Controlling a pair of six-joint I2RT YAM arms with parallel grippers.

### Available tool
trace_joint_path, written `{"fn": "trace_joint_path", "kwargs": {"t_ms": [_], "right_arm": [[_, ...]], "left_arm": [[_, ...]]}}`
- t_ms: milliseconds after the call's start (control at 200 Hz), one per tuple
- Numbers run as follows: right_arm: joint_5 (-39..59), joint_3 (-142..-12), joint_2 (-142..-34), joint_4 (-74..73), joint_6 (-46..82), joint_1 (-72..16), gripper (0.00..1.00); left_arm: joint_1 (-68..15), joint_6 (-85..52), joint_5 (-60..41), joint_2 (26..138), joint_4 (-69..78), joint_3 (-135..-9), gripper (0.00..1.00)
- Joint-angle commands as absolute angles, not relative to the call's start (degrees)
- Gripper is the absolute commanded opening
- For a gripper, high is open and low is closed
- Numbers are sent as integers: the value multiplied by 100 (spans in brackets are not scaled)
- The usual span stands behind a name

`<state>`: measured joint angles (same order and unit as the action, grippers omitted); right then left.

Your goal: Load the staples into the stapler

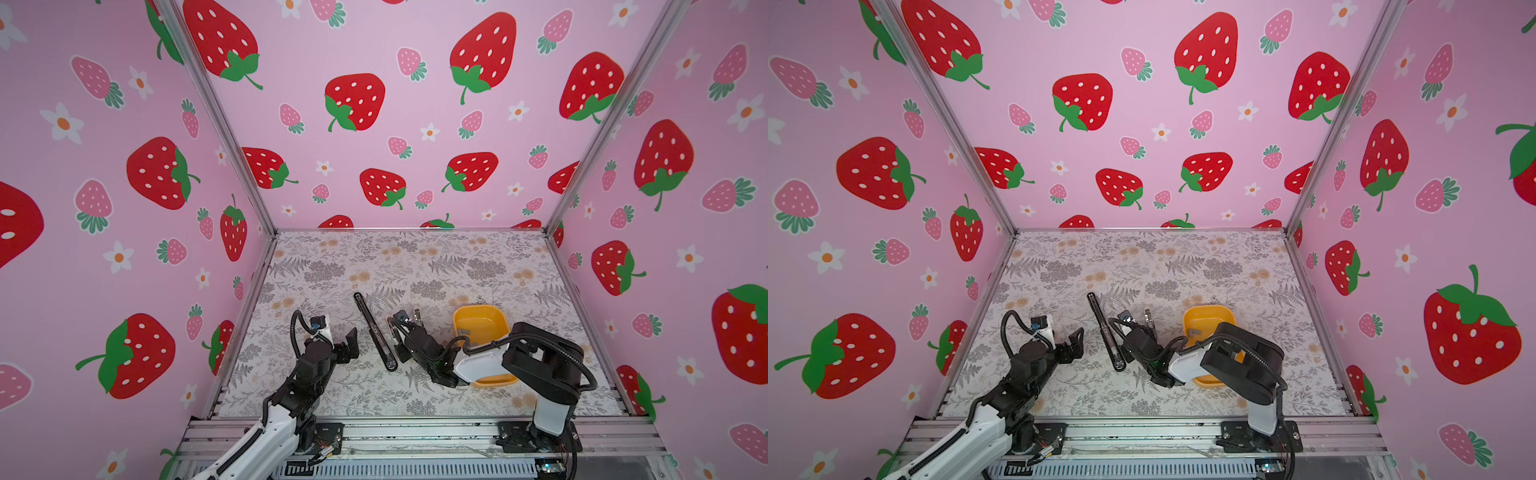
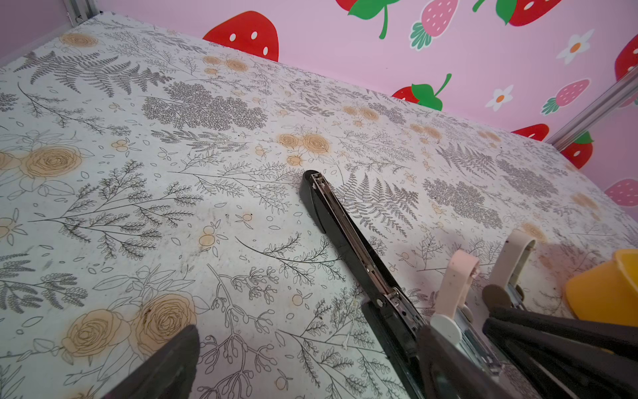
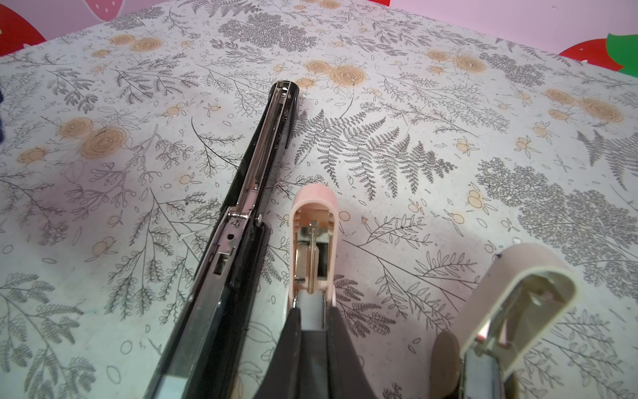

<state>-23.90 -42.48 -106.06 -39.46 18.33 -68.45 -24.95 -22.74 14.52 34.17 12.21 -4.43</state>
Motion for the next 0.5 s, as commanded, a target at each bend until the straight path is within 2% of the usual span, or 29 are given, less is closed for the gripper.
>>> {"fn": "trace_joint_path", "kwargs": {"t_ms": [0, 495], "right_arm": [[-2318, -4308, -10736, -4043, 1828, -6812, 7], [-2234, -4324, -10815, -4092, 1850, -6803, 7]], "left_arm": [[-2476, -2304, 1521, 3410, 1356, -601, 99], [-2472, -2307, 1514, 3412, 1361, -605, 99]]}}
